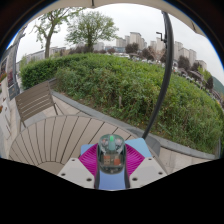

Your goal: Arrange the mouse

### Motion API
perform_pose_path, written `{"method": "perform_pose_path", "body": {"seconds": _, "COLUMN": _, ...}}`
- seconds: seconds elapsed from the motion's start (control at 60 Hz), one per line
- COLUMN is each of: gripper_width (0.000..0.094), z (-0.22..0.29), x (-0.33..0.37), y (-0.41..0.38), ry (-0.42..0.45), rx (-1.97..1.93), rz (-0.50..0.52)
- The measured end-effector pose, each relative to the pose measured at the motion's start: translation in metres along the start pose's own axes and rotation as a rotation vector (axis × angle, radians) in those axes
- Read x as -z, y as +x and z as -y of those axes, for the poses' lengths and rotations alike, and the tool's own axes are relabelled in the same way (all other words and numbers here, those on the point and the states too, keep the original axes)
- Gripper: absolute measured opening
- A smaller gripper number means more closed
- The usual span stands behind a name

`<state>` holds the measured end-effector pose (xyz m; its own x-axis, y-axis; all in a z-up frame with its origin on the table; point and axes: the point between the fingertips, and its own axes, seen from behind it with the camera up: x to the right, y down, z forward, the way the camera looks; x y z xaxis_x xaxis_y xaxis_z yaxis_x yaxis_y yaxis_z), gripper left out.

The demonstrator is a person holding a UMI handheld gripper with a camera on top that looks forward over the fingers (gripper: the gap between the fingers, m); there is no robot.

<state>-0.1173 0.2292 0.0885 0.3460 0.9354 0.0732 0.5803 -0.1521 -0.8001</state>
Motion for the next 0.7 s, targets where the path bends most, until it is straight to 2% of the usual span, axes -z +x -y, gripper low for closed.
{"method": "perform_pose_path", "body": {"seconds": 0.1, "gripper_width": 0.035, "z": -0.041, "x": -0.037, "y": 0.012, "ry": -0.051, "rx": -0.007, "rz": 0.042}}
{"method": "perform_pose_path", "body": {"seconds": 0.267, "gripper_width": 0.046, "z": -0.092, "x": -0.062, "y": 0.017, "ry": -0.137, "rx": 0.01, "rz": 0.089}}
{"method": "perform_pose_path", "body": {"seconds": 0.3, "gripper_width": 0.0493, "z": -0.09, "x": -0.061, "y": 0.017, "ry": -0.124, "rx": 0.005, "rz": 0.101}}
{"method": "perform_pose_path", "body": {"seconds": 0.317, "gripper_width": 0.0545, "z": -0.091, "x": -0.06, "y": 0.016, "ry": -0.122, "rx": 0.004, "rz": 0.108}}
{"method": "perform_pose_path", "body": {"seconds": 0.367, "gripper_width": 0.0842, "z": -0.094, "x": -0.052, "y": 0.021, "ry": -0.164, "rx": 0.005, "rz": 0.089}}
{"method": "perform_pose_path", "body": {"seconds": 0.383, "gripper_width": 0.0857, "z": -0.093, "x": -0.047, "y": 0.022, "ry": -0.169, "rx": 0.01, "rz": 0.086}}
{"method": "perform_pose_path", "body": {"seconds": 0.417, "gripper_width": 0.0816, "z": -0.088, "x": -0.038, "y": 0.024, "ry": -0.166, "rx": 0.015, "rz": 0.083}}
{"method": "perform_pose_path", "body": {"seconds": 0.483, "gripper_width": 0.0866, "z": -0.073, "x": -0.007, "y": 0.024, "ry": -0.137, "rx": 0.03, "rz": 0.092}}
{"method": "perform_pose_path", "body": {"seconds": 0.6, "gripper_width": 0.0854, "z": -0.054, "x": 0.074, "y": 0.032, "ry": -0.119, "rx": 0.039, "rz": 0.086}}
{"method": "perform_pose_path", "body": {"seconds": 0.7, "gripper_width": 0.086, "z": -0.055, "x": 0.153, "y": 0.022, "ry": -0.117, "rx": 0.018, "rz": 0.153}}
